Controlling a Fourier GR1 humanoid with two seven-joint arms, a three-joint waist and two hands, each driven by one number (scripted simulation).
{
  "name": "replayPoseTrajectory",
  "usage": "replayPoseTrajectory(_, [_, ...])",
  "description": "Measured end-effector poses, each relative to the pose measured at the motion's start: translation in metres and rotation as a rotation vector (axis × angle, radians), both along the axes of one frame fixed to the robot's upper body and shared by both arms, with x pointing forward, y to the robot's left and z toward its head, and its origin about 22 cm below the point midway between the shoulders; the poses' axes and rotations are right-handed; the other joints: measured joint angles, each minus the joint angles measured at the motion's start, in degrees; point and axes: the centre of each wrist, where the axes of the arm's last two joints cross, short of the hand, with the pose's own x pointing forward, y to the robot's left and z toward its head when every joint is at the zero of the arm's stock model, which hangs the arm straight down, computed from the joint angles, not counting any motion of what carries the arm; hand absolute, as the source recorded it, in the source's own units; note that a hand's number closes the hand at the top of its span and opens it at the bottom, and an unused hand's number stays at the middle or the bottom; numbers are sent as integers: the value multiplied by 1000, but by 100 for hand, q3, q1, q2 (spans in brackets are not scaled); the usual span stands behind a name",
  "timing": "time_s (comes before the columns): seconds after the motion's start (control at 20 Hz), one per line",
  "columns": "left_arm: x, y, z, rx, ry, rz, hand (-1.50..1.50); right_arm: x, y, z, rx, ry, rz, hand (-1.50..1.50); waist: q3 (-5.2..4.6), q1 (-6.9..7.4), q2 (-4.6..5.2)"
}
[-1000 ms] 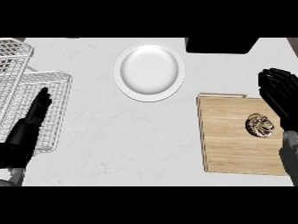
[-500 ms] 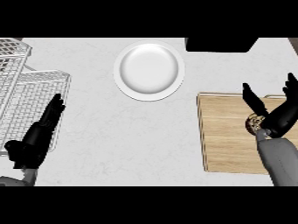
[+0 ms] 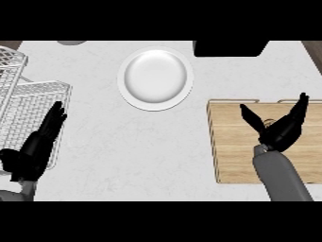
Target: Pick the cupcake from the tray and place it in the plate
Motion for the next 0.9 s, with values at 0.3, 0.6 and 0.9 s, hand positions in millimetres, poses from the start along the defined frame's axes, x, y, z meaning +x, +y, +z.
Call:
replayPoseTrajectory(0.3, [-3, 3, 0, 6, -8, 7, 0, -1, -10, -12, 70, 207, -35, -150, -79, -64, -91])
replayPoseTrajectory(0.6, [-4, 4, -3, 13, -4, 16, 0, 11, -9, 2, 160, 431, -22, -150, -83, -115, -115])
replayPoseTrajectory(0.9, [-3, 5, -5, 10, 8, 28, 0, 19, 7, 30, 198, 602, -26, -150, -20, -153, -85])
